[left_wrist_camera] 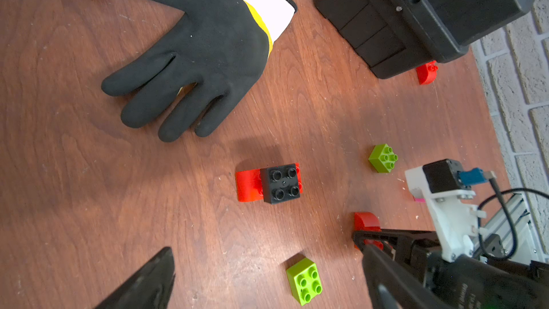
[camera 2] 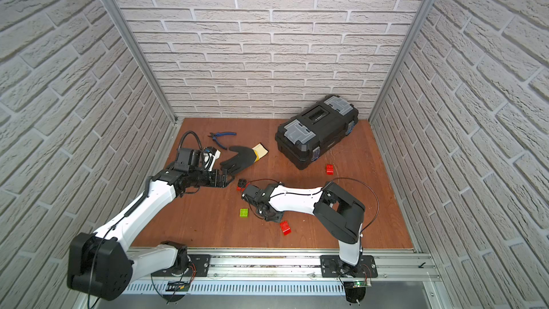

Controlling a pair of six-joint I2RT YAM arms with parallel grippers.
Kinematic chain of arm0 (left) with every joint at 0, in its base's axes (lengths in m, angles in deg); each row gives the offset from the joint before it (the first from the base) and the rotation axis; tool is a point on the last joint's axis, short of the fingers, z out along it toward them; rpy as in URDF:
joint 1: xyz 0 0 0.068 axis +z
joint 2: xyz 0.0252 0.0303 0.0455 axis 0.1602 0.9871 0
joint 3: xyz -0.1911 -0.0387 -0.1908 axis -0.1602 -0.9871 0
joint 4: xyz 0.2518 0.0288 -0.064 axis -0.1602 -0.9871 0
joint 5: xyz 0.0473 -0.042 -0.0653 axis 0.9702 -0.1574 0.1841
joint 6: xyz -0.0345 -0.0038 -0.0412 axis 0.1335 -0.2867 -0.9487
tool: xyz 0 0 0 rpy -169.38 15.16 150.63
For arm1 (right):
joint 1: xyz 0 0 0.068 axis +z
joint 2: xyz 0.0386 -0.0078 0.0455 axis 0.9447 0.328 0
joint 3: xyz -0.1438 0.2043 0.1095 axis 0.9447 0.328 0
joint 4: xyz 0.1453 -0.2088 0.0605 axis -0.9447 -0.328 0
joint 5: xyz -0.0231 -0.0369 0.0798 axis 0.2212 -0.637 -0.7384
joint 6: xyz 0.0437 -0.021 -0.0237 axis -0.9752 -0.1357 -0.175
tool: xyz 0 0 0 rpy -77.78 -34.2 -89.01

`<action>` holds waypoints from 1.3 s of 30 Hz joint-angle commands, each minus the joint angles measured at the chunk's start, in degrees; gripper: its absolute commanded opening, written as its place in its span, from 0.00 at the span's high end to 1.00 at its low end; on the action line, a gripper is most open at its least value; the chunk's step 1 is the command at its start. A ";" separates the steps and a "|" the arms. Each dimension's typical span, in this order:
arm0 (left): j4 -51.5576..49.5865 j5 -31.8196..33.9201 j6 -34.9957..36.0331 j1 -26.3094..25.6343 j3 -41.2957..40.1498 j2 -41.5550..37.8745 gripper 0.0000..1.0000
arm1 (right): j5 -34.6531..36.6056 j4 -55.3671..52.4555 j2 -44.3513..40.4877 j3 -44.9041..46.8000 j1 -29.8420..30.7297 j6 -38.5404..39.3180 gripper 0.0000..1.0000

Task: Assemble the letter s with lego
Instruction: Place the lego brick at the center of the board.

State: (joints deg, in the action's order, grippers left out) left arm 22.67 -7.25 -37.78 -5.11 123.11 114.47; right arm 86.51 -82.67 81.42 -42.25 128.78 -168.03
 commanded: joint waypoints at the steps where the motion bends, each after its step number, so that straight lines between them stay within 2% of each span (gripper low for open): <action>1: 1.71 -0.78 0.57 -0.13 -0.44 -0.85 0.02 | -0.59 1.34 0.21 -0.54 0.95 -0.57 0.55; 7: 1.62 -0.60 0.63 -0.16 -0.43 -1.07 0.02 | -1.95 2.58 -0.73 -0.19 1.61 -0.82 0.51; 27: 1.03 0.16 1.19 -0.14 -0.31 -1.13 0.02 | -4.59 6.31 -1.77 -1.29 3.37 0.40 0.50; 33: 0.92 0.26 1.37 -0.12 -0.28 -1.14 0.02 | -1.84 0.22 -6.93 0.10 3.09 5.43 0.46; 37: 0.91 0.35 1.45 -0.12 -0.28 -1.18 0.02 | 1.42 -1.46 -12.91 1.41 2.18 12.27 0.42; 39: 0.92 0.29 1.47 -0.11 -0.26 -1.04 0.02 | 3.63 -1.24 -15.85 1.87 0.98 18.77 0.41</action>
State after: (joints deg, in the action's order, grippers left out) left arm 22.63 -7.01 -37.65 -5.09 123.11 114.34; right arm 85.48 -82.04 70.23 -41.40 130.92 -158.17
